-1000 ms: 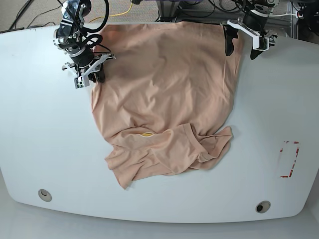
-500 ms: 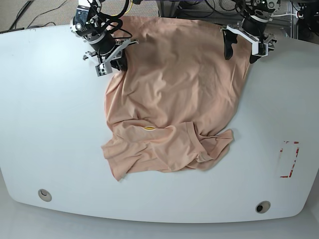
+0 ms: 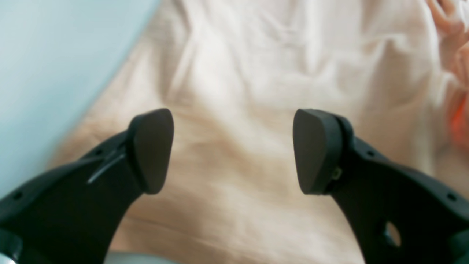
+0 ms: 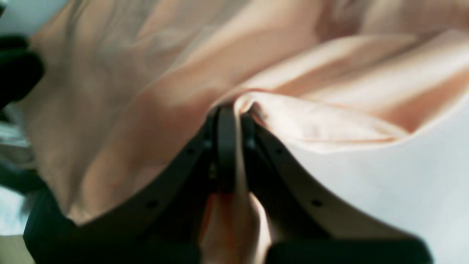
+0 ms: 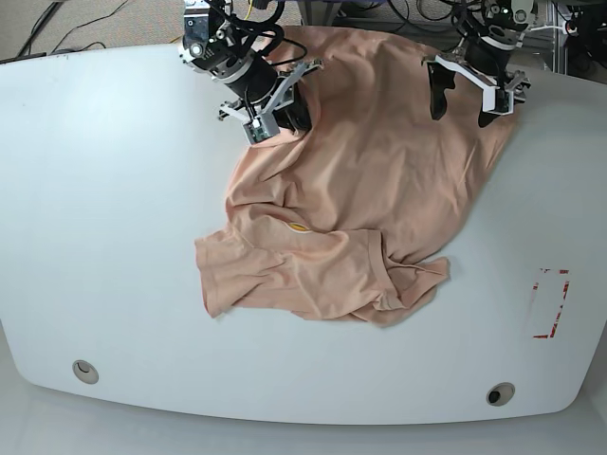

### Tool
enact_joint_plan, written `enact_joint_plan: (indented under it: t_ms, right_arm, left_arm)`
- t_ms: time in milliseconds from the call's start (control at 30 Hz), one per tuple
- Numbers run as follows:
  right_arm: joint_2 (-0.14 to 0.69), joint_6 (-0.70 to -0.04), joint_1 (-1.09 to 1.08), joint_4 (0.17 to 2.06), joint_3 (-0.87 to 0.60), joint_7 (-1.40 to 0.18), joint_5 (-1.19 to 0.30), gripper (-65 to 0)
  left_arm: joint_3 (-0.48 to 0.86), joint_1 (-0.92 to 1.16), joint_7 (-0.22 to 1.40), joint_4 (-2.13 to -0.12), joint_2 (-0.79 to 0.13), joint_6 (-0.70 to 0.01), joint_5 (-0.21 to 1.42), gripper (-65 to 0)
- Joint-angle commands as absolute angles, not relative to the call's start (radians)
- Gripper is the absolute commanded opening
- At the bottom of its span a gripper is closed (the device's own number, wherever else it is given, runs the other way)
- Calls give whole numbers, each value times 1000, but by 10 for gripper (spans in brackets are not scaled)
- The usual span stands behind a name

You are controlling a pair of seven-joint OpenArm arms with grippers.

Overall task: Layout the t-shirt on the table in an organized manner, then fold the t-shirt properly
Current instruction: 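Drag the pinched fabric with the right gripper toward the shirt's middle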

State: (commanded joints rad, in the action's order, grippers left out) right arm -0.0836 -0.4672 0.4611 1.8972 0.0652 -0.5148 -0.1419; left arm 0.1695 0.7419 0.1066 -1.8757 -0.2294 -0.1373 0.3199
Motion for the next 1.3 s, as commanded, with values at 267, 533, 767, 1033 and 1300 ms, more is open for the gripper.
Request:
enact_joint_plan:
  t_ms: [267, 533, 767, 1033, 1300]
  right_arm:
    - [-2, -343, 456, 1959, 124, -510, -142, -228]
    - [68, -340, 346, 1963, 124, -510, -142, -147]
    - [71, -364, 209, 1876, 130, -510, -142, -147]
    - [65, -418, -5, 1641, 131, -507, -142, -147]
    - [82, -424, -143, 1435, 120, -452, -140, -147]
  left_arm:
    - [231, 740, 107, -1876, -229, -137, 320, -181]
    - [271, 722, 107, -1876, -229, -137, 318, -179]
    - [280, 722, 107, -1876, -229, -137, 317, -179]
    - [285, 722, 107, -1874, -242, -137, 317, -179]
    - [286, 720, 148, -1874, -242, -137, 317, -179]
